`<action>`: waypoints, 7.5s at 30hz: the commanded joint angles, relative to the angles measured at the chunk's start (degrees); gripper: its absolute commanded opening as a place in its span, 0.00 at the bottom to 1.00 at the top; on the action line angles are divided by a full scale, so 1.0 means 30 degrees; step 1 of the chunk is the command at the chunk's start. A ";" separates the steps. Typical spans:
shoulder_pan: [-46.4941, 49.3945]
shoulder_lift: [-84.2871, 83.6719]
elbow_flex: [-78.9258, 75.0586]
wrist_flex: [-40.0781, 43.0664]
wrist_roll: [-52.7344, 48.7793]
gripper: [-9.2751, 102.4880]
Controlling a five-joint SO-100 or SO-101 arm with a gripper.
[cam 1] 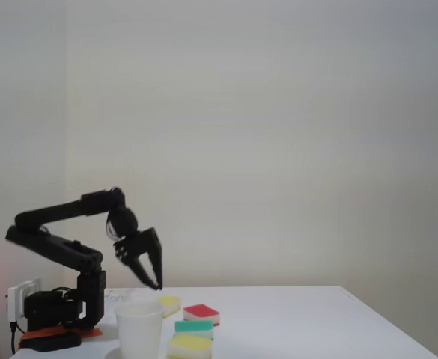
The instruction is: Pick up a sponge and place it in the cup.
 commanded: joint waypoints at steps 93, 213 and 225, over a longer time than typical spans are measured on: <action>-1.1572 -2.3086 -1.4092 0.2021 1.4004 0.36; 1.4268 -0.2285 -0.4834 0.3516 -0.4980 0.08; 1.3828 -0.2432 -0.4160 0.2607 -0.4482 0.25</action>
